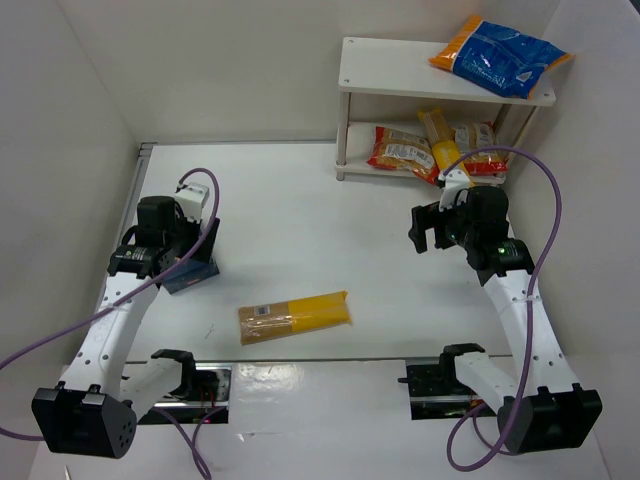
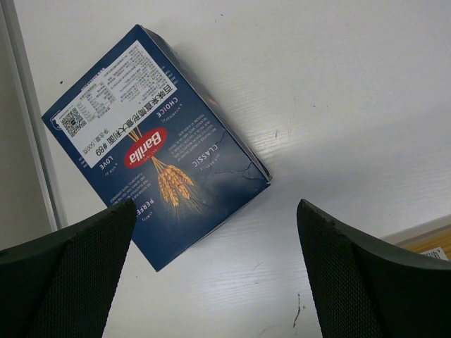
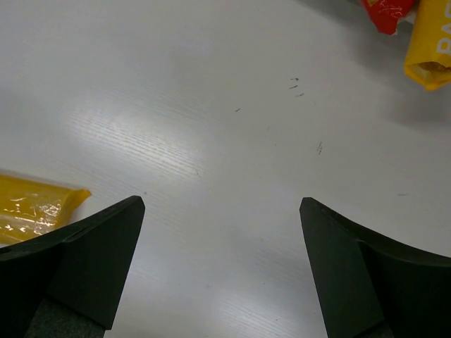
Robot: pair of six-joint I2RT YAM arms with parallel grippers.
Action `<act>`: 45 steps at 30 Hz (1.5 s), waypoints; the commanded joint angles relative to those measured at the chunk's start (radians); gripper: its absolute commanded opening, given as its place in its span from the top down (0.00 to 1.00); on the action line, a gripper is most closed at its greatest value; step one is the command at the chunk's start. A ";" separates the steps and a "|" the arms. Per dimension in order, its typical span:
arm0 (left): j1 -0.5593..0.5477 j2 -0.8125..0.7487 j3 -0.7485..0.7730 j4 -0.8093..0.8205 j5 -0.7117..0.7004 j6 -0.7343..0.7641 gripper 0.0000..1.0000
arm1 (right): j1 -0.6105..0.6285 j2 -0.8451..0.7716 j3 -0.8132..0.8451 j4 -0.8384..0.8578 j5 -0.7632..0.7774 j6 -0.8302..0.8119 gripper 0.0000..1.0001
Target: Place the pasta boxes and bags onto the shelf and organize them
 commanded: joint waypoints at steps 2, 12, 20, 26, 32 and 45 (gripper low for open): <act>0.005 -0.019 0.005 0.031 0.003 -0.018 0.00 | -0.003 -0.004 0.010 -0.016 -0.056 -0.037 0.00; 0.005 -0.019 0.005 0.040 -0.016 -0.018 0.00 | 0.179 0.103 0.067 -0.219 -0.431 -0.389 0.00; 0.005 -0.019 -0.004 0.058 -0.064 -0.018 0.00 | 0.801 0.319 0.051 -0.127 -0.119 -0.494 0.00; 0.016 -0.010 -0.013 0.067 -0.153 -0.036 0.00 | 0.827 0.519 0.065 -0.038 -0.128 -0.618 0.00; 0.065 0.001 -0.013 0.077 -0.197 -0.065 0.00 | 0.845 0.683 0.120 0.060 -0.118 -0.657 0.00; 0.065 0.019 -0.013 0.077 -0.188 -0.065 0.00 | 0.891 0.809 0.197 0.093 -0.207 -0.647 0.00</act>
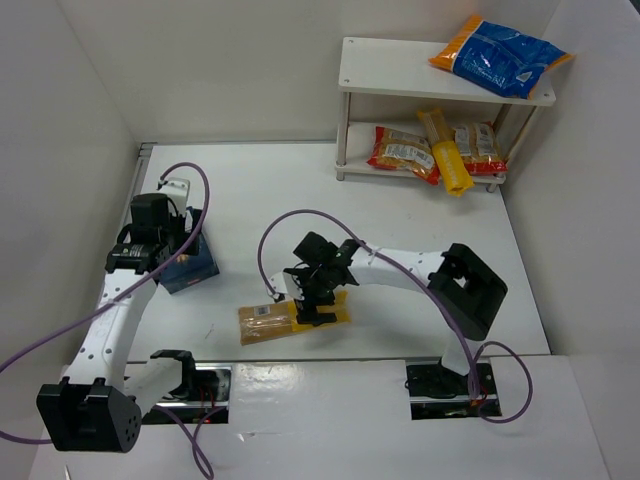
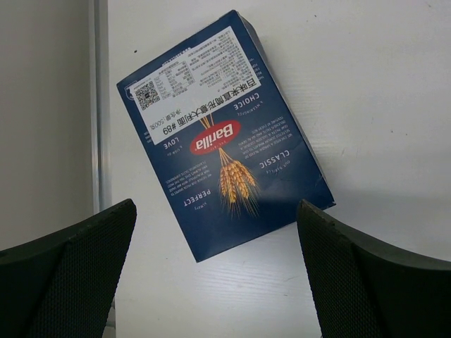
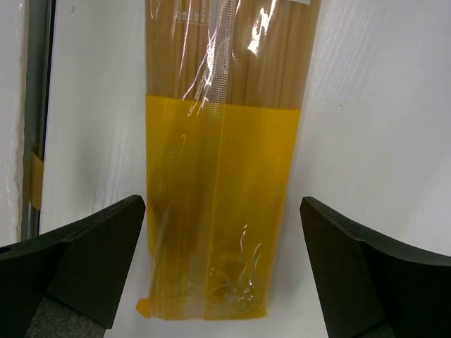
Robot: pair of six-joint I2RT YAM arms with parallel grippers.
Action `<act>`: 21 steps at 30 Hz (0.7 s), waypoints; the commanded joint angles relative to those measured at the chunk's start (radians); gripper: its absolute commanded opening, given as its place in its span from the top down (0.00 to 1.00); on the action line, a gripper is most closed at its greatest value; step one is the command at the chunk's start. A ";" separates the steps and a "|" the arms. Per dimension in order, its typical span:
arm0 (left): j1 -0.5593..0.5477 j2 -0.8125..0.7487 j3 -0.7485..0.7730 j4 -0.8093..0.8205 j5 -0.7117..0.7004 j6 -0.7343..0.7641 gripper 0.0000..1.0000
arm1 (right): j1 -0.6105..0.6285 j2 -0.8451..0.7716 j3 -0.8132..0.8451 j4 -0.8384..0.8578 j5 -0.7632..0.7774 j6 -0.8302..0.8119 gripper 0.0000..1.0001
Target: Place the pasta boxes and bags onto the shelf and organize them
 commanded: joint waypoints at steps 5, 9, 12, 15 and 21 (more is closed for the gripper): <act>0.004 -0.002 -0.011 0.030 -0.008 -0.017 0.00 | 0.024 0.035 0.017 0.050 -0.046 -0.026 0.00; 0.004 0.007 -0.011 0.030 0.017 -0.017 0.00 | 0.024 0.064 0.017 0.050 -0.035 -0.026 0.00; 0.004 0.007 -0.011 0.030 0.017 -0.017 0.00 | 0.043 0.064 0.028 0.027 -0.046 -0.026 0.00; 0.004 0.007 -0.011 0.030 0.017 -0.017 0.00 | 0.085 0.064 0.016 0.027 -0.035 -0.026 0.00; 0.004 0.007 -0.011 0.030 0.017 -0.017 0.00 | 0.096 0.113 -0.006 0.059 -0.003 0.004 0.00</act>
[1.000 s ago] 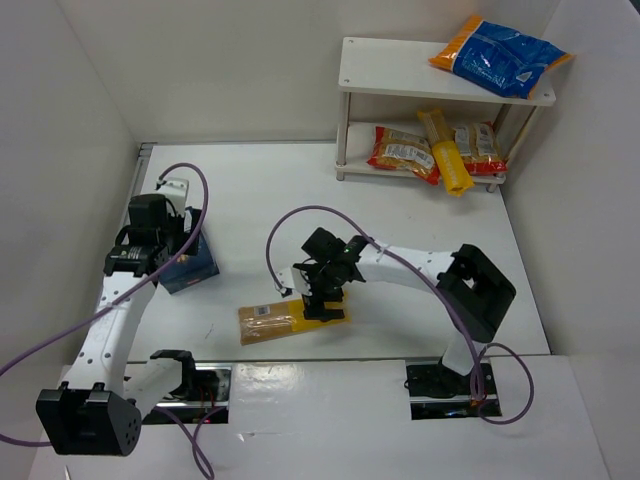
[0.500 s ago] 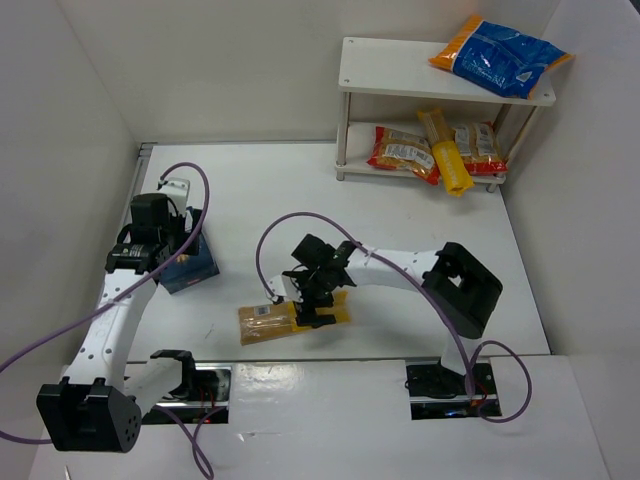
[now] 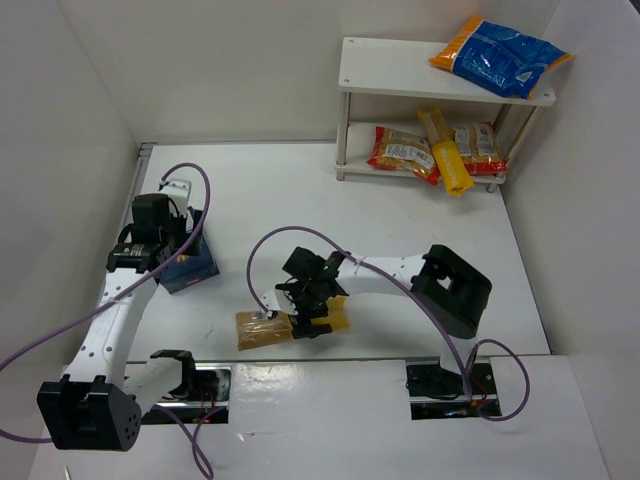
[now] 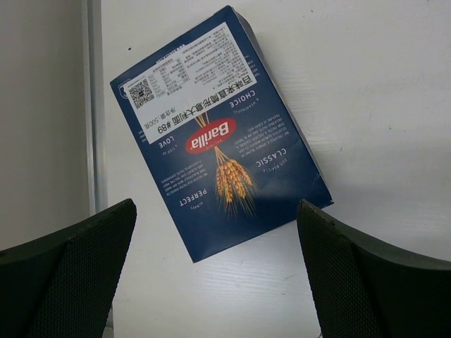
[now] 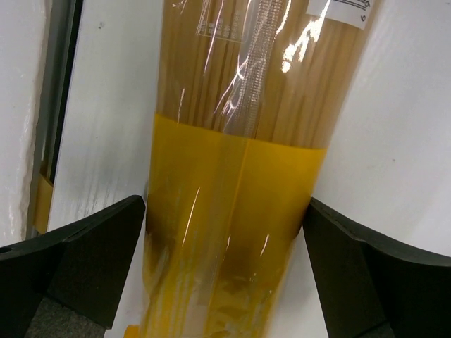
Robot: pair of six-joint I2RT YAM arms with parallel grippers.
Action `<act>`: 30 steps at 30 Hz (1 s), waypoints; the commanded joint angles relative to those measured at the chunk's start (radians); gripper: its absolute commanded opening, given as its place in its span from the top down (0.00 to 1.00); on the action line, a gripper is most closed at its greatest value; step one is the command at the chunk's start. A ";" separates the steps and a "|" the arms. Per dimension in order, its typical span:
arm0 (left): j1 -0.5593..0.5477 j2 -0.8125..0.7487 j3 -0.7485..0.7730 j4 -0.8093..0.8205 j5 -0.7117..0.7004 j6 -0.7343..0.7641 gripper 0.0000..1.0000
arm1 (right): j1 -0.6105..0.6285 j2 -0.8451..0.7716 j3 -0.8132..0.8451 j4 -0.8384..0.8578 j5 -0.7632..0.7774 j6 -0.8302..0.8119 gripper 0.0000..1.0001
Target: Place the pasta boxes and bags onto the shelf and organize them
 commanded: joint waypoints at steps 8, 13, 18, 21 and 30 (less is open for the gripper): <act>0.004 -0.010 -0.006 0.027 0.017 -0.016 0.00 | 0.031 0.078 -0.005 0.100 0.063 0.079 0.11; 0.004 -0.019 -0.006 0.027 0.017 -0.016 0.00 | 0.053 0.138 0.064 0.041 0.105 0.113 1.00; 0.004 -0.037 -0.006 0.027 0.017 -0.016 0.00 | -0.063 0.098 0.175 -0.101 0.047 0.122 1.00; 0.004 -0.047 -0.006 0.027 0.017 -0.016 0.00 | -0.165 0.087 0.282 -0.195 -0.047 0.168 1.00; 0.004 -0.056 -0.006 0.027 0.017 -0.016 0.00 | -0.427 -0.066 0.409 -0.211 -0.159 0.318 1.00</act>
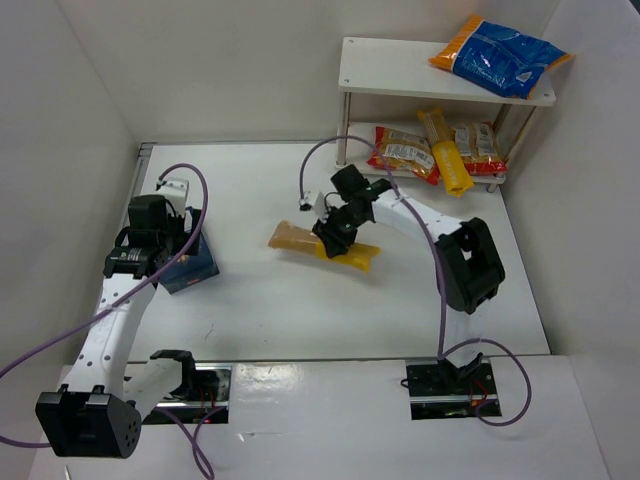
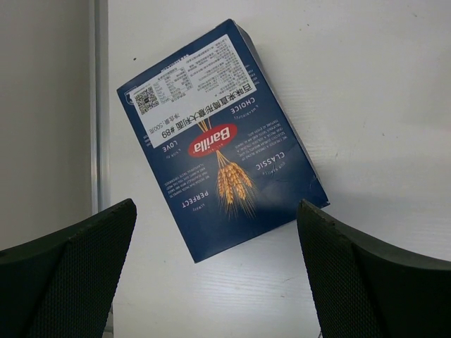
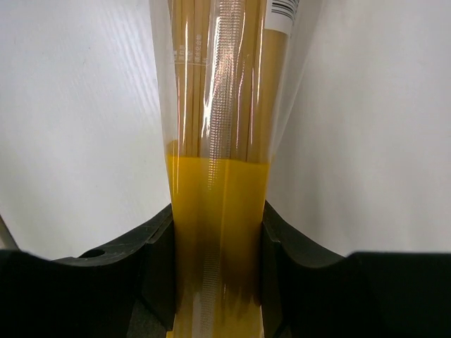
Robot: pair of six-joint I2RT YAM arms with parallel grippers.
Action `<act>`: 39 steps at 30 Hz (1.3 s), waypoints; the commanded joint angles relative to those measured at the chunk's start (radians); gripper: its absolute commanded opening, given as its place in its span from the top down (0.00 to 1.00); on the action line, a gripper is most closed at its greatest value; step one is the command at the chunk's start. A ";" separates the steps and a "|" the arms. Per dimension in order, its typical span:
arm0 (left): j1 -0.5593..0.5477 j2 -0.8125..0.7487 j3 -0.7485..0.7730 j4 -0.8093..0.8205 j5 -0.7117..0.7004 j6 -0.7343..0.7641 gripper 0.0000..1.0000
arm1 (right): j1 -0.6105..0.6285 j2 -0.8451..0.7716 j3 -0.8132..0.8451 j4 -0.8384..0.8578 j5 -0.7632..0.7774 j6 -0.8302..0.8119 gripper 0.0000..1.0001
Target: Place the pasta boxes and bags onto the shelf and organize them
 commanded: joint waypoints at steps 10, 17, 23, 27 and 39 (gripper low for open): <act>0.004 0.001 -0.005 0.025 0.000 -0.016 0.00 | -0.066 -0.216 0.267 -0.060 -0.089 0.171 1.00; 0.004 0.032 -0.005 0.025 0.000 -0.016 0.00 | -0.140 -0.182 0.564 -0.170 0.001 0.286 1.00; 0.013 0.043 -0.005 0.025 0.038 0.004 0.00 | -0.191 0.048 1.131 -0.487 0.035 0.308 1.00; 0.022 0.034 -0.005 0.025 0.086 0.024 0.00 | -0.220 0.102 1.277 -0.467 0.052 0.331 1.00; 0.032 0.015 -0.005 0.007 0.167 0.054 0.00 | -0.364 0.220 1.575 -0.359 0.139 0.410 1.00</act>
